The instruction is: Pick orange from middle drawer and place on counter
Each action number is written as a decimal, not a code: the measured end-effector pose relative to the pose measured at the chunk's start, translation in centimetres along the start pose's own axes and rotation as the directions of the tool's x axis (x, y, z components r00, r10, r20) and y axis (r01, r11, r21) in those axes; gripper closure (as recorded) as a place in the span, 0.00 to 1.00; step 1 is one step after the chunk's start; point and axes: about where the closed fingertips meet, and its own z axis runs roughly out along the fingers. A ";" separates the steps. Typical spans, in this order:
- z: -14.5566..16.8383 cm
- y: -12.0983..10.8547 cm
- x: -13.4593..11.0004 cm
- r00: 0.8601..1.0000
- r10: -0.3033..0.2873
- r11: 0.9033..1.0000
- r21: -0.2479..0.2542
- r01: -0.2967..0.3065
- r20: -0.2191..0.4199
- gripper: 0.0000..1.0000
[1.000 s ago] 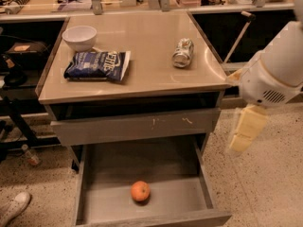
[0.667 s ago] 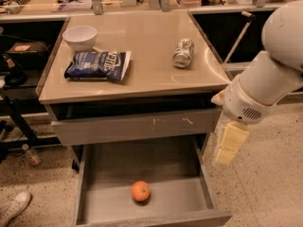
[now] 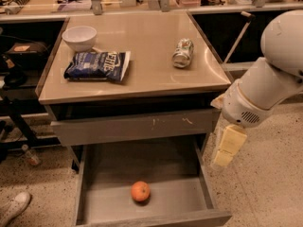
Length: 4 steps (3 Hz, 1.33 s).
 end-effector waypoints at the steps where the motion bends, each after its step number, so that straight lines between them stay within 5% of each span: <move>1: 6.1 -0.8 1.1 0.999 0.033 0.999 -0.040 -0.031 0.041 0.00; 2: 12.4 -3.4 2.0 0.991 0.080 0.997 -0.031 -0.077 0.107 0.00; 3: 12.6 -3.4 2.0 0.991 0.069 0.997 -0.035 -0.065 0.116 0.00; 4: 16.2 -2.6 2.3 0.980 0.073 0.996 -0.056 -0.064 0.183 0.00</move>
Offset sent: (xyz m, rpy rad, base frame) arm 0.0618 0.0144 -0.1853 0.1792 0.0249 -0.1128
